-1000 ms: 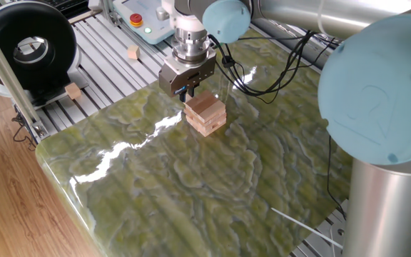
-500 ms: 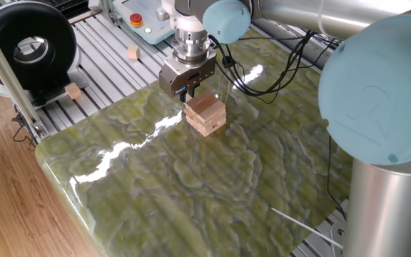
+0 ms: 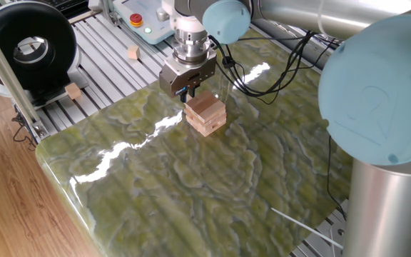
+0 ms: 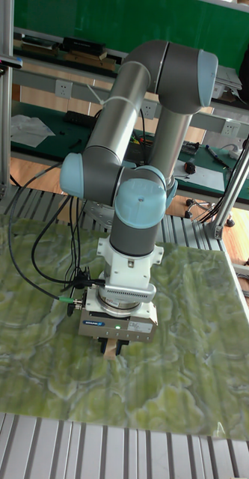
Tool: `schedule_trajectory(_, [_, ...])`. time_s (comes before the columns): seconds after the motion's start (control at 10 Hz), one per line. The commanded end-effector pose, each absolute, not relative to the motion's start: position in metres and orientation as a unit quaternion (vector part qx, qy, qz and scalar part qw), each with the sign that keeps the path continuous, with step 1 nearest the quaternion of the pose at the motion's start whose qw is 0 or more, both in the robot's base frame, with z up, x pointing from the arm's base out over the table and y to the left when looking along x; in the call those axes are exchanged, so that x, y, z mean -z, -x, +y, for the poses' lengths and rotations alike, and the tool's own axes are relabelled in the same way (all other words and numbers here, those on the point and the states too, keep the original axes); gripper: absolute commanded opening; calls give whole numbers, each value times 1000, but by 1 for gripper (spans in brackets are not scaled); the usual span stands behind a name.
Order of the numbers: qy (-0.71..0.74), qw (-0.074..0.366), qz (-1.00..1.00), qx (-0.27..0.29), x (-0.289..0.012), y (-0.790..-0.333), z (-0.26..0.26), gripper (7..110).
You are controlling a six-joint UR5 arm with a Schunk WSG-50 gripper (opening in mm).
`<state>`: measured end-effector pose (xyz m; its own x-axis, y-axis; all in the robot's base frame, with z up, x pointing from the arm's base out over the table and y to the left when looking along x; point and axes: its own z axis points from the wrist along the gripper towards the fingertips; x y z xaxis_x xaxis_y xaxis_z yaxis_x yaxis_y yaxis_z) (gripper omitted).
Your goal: Play Jenga
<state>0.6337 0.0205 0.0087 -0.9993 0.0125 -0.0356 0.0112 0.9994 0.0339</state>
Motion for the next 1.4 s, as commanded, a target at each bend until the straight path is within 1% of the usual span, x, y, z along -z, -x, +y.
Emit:
schedule_trajectory(0.0, [-11,18,1000,-21,-10,-636,21,22])
schedule_trajectory(1.3, [-12,18,999,-24,-11,-656,23,22])
